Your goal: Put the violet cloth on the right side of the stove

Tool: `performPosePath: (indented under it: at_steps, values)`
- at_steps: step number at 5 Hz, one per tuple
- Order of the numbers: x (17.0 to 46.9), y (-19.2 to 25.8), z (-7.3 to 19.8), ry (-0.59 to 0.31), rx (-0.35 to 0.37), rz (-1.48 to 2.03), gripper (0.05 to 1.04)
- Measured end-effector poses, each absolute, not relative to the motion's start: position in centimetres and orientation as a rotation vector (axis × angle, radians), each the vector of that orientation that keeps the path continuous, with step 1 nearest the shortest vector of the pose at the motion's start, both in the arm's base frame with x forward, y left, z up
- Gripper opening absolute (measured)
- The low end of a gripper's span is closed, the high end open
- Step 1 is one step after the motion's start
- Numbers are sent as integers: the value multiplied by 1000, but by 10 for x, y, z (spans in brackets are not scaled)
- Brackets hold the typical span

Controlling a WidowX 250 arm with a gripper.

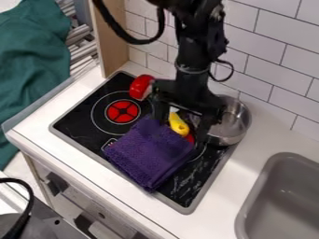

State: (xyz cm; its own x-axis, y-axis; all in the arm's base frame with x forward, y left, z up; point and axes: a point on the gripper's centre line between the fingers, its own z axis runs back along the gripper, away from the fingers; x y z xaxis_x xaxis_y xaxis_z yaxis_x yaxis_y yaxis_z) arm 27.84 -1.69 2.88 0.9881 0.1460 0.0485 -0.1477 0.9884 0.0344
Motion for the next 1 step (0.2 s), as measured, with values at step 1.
performPosePath:
  at_steps: [1]
  values:
    - [282, -22, 28, -64, 4, 137, 1005]
